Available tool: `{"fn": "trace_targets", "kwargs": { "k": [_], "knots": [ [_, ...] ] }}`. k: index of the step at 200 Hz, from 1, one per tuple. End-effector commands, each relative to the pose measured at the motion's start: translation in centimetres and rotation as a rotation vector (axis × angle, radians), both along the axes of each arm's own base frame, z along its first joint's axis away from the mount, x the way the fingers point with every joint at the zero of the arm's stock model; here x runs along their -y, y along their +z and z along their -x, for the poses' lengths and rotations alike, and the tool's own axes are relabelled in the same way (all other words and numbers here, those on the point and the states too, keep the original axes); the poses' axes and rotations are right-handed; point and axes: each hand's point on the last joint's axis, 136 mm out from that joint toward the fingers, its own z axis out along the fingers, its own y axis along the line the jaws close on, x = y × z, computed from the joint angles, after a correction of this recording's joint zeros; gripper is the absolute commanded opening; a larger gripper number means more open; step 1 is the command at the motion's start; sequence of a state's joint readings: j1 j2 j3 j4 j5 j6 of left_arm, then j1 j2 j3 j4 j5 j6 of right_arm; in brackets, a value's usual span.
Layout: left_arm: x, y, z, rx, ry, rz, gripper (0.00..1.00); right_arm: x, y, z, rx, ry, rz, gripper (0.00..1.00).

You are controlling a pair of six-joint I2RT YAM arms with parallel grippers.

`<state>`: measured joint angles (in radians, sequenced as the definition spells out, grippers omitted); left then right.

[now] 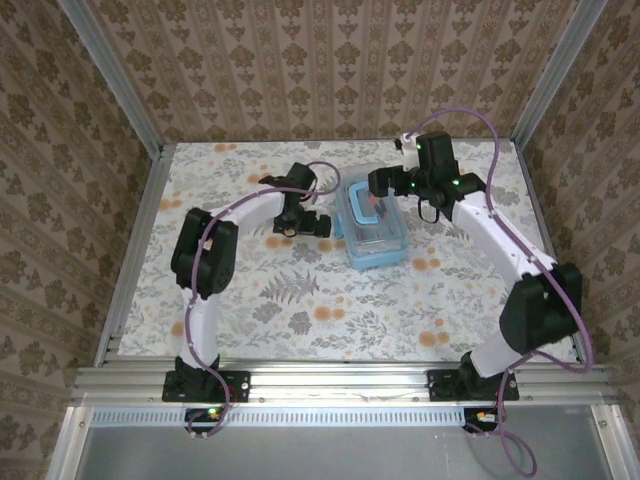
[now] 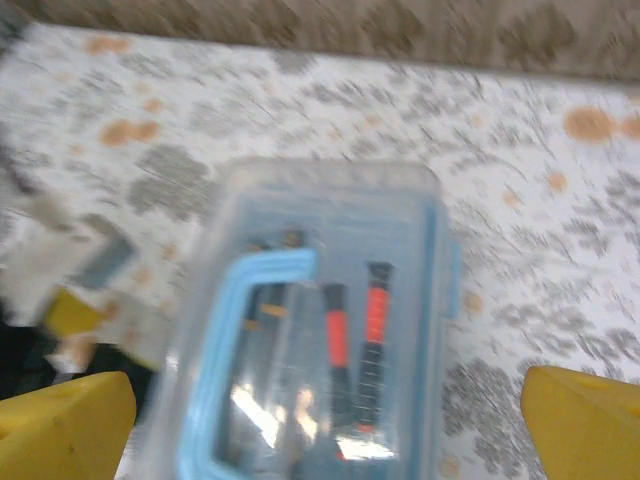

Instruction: Pack the tool kit

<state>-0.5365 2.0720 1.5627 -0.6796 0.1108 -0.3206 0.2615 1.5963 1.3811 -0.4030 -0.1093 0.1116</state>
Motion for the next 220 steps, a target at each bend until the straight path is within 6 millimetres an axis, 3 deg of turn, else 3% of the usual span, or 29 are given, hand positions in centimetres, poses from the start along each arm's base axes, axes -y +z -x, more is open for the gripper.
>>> {"fn": "trace_targets", "kwargs": {
  "k": [1,50,97,143,149,181,220],
  "knots": [
    [-0.5,2.4,-0.2,0.045,0.032,0.083,1.00,1.1,-4.1,-0.1,-0.152,-0.041,0.064,1.00],
    [-0.8,2.2,1.2,0.038,0.038,0.187,1.00,-0.2,-7.0,-1.6,-0.228,0.008,0.025,1.00],
    [-0.3,2.1,1.4,0.044,0.049,0.285,1.00,-0.1,-9.6,-0.4,-0.313,0.005,0.025,1.00],
    [0.4,2.0,1.8,0.047,0.049,0.357,1.00,-2.2,-9.7,0.2,-0.299,0.085,-0.089,1.00],
    [-0.4,2.0,1.1,0.053,0.077,0.374,1.00,-2.4,-9.9,0.2,-0.302,0.090,-0.097,1.00],
    [0.0,2.3,0.9,0.053,0.108,0.497,1.00,-2.0,-11.2,0.0,-0.345,0.059,-0.079,0.98],
    [1.3,2.6,0.2,0.067,0.139,0.634,1.00,-1.4,-11.4,0.8,-0.362,0.030,-0.071,0.89]
  ]
}}
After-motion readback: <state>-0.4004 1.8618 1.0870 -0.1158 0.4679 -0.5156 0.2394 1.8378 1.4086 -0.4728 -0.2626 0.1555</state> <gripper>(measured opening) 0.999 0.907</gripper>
